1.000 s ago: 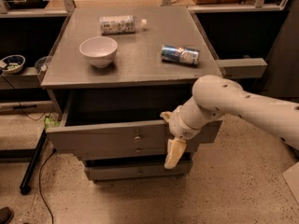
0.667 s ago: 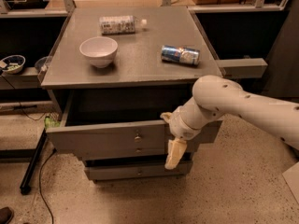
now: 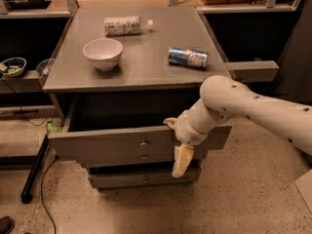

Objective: Open top drawer

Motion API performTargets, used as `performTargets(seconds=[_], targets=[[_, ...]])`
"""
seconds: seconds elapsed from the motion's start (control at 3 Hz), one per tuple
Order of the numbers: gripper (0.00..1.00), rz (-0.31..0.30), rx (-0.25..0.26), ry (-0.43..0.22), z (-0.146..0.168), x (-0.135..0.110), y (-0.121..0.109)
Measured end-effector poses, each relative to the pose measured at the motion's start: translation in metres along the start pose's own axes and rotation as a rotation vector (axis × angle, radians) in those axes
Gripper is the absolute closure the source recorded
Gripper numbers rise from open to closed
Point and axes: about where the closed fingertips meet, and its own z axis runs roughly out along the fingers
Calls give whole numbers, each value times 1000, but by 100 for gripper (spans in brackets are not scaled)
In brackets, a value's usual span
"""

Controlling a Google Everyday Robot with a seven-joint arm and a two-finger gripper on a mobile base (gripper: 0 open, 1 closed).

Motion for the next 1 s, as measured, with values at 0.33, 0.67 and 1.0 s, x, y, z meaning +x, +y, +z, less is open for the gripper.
performTargets(seconds=[0.33, 0.67, 1.0], targets=[[0, -32, -78, -171, 2, -9, 17], [0, -70, -116, -272, 0, -14, 34], [0, -77, -143, -324, -1, -17, 46]])
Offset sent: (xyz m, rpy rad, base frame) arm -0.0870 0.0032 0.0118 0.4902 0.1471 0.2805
